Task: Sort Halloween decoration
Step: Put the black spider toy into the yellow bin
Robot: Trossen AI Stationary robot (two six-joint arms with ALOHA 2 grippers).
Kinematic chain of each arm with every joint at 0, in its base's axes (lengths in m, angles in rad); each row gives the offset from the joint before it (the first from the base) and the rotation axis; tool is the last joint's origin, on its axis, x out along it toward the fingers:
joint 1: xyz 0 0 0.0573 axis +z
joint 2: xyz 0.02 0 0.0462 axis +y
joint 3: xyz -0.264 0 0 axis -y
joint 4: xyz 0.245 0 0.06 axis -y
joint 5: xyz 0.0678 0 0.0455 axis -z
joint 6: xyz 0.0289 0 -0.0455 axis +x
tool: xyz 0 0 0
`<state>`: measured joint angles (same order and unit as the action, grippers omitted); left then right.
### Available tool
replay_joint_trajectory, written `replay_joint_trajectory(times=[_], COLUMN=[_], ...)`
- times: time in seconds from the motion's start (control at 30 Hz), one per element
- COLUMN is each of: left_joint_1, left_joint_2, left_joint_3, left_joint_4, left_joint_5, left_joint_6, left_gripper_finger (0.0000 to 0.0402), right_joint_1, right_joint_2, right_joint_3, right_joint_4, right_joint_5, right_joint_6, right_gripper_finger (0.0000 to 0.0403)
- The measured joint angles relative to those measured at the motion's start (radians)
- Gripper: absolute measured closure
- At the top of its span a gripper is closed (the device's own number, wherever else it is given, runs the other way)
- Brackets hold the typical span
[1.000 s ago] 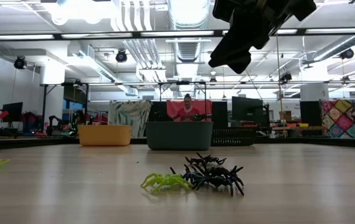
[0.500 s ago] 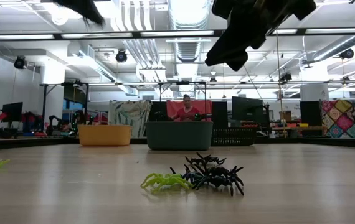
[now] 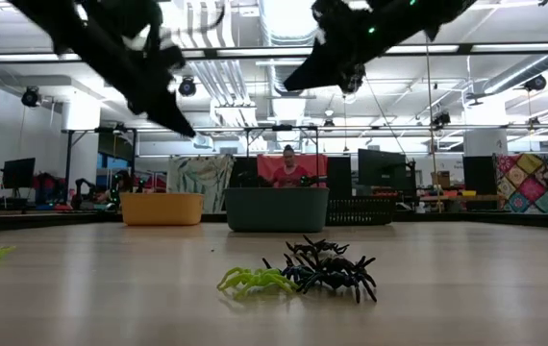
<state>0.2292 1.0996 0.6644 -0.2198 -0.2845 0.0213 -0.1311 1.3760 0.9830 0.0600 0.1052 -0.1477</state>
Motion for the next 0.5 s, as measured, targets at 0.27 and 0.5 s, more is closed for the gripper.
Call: replay_joint_trajectory(times=[0.27, 0.5], left_joint_1=[0.603, 0.725], left_joint_2=[0.040, 0.121], left_joint_3=[-0.078, -0.044], left_joint_4=[0.166, 0.099], left_joint_5=[0.477, 0.635], left_joint_6=[-0.020, -0.238], left_gripper_finger=[0.0402, 0.0402], right_joint_1=[-0.262, -0.392], right_joint_2=[0.044, 0.095], right_joint_3=[0.004, 0.026], right_joint_4=[0.304, 0.338], right_joint_5=[0.001, 0.000], right_joint_6=[-0.058, 0.059], right_gripper_finger=[0.0335, 0.0335])
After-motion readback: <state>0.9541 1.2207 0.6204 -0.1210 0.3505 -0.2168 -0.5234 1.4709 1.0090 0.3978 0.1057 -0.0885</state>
